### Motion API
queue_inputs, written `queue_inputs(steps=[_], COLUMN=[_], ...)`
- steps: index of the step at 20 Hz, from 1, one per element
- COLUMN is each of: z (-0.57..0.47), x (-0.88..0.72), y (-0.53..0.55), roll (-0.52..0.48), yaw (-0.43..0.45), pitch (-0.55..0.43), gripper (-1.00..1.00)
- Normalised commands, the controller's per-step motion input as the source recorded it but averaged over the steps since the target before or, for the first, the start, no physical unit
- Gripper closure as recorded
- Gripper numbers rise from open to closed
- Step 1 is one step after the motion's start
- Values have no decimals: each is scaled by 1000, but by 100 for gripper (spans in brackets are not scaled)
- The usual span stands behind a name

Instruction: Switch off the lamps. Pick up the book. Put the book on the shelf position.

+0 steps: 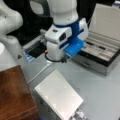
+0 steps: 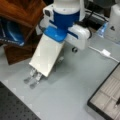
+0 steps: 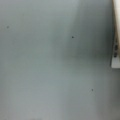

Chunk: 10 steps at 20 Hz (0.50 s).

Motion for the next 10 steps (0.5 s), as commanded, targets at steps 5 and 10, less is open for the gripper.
queue_inputs(steps=[5,10], z=[48,-53], x=[378,301], y=[-262,-88], roll=[-211,-344], yaw=[133,112], pitch=[243,225], gripper=[-100,-100])
